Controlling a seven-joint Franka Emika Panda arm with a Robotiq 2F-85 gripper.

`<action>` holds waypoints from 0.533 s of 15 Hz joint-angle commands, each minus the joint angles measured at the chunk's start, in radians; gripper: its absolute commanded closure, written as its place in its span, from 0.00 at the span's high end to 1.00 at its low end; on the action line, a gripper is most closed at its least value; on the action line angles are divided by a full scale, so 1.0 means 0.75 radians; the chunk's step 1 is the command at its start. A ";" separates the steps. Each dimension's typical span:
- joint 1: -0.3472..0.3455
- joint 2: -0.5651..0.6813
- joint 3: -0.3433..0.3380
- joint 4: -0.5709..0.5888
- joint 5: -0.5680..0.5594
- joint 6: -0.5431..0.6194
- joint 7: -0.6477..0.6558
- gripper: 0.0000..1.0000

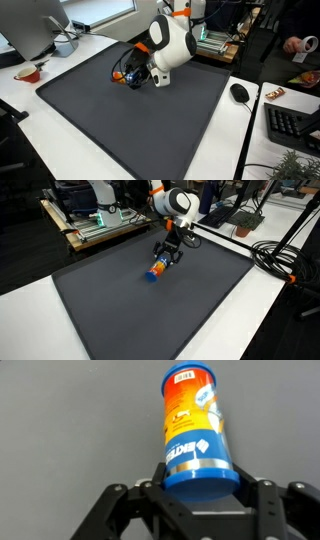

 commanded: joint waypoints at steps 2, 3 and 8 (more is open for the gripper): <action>-0.013 0.066 0.002 0.046 -0.012 0.027 -0.017 0.35; -0.015 0.073 0.003 0.046 -0.008 0.032 -0.018 0.35; 0.001 0.001 0.026 -0.032 0.012 0.018 0.012 1.00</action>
